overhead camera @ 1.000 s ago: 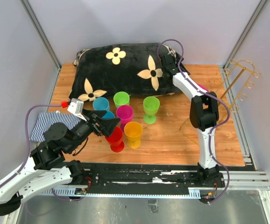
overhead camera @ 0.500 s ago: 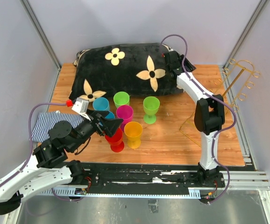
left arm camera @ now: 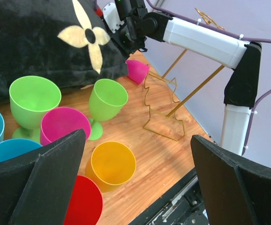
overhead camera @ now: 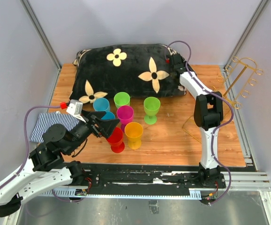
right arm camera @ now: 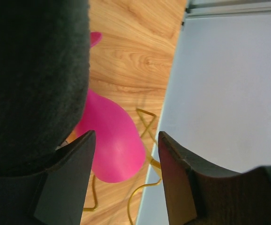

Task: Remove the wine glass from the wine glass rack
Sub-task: Adjust the distractor at the center of the board, then pick up the wine glass at the center of the board, then place the wine glass at the center of the board.

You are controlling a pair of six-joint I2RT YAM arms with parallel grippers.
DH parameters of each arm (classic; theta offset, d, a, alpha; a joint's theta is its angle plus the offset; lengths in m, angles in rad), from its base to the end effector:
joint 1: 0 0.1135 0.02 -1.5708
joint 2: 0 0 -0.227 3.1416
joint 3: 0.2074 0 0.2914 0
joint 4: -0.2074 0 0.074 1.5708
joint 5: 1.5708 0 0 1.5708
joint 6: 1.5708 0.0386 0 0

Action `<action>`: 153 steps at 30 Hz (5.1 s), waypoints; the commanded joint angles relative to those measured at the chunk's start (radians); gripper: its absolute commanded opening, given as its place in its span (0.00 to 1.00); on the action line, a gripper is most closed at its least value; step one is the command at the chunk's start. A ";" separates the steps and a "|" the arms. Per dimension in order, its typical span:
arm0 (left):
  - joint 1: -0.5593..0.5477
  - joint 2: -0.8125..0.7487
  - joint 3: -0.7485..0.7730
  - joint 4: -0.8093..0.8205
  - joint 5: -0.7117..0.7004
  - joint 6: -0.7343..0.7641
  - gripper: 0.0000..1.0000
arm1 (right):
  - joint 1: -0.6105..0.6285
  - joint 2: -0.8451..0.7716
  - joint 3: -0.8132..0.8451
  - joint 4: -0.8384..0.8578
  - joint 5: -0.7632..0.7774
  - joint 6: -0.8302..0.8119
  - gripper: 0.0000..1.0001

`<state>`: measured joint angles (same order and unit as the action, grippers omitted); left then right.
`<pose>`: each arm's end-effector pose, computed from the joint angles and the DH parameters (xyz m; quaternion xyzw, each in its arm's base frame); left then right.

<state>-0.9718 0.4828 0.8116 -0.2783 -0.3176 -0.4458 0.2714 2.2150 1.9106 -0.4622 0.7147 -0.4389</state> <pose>0.1114 -0.1418 0.3733 0.0662 0.6868 -0.3831 0.6142 0.5084 0.1152 0.1952 -0.1714 0.8559 -0.3514 0.3384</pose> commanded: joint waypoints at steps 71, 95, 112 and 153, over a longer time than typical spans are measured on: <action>0.003 0.079 -0.059 0.226 0.233 0.044 1.00 | 0.087 -0.737 -0.244 -0.199 -0.393 0.564 0.11; -0.604 0.480 -0.338 1.227 -0.231 1.150 0.99 | 0.096 -1.350 -0.821 0.167 -1.169 1.464 0.02; -0.609 0.700 -0.332 1.704 -0.320 1.326 0.79 | 0.132 -1.455 -0.911 0.166 -1.224 1.517 0.03; -0.598 0.620 0.400 0.033 -0.446 0.412 0.00 | 0.154 -1.615 -0.801 -0.267 -0.937 1.035 0.84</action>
<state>-1.5749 1.0374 1.1194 0.0204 -0.7815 0.1009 0.4080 0.6029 1.0668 -0.6872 -0.2543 0.6704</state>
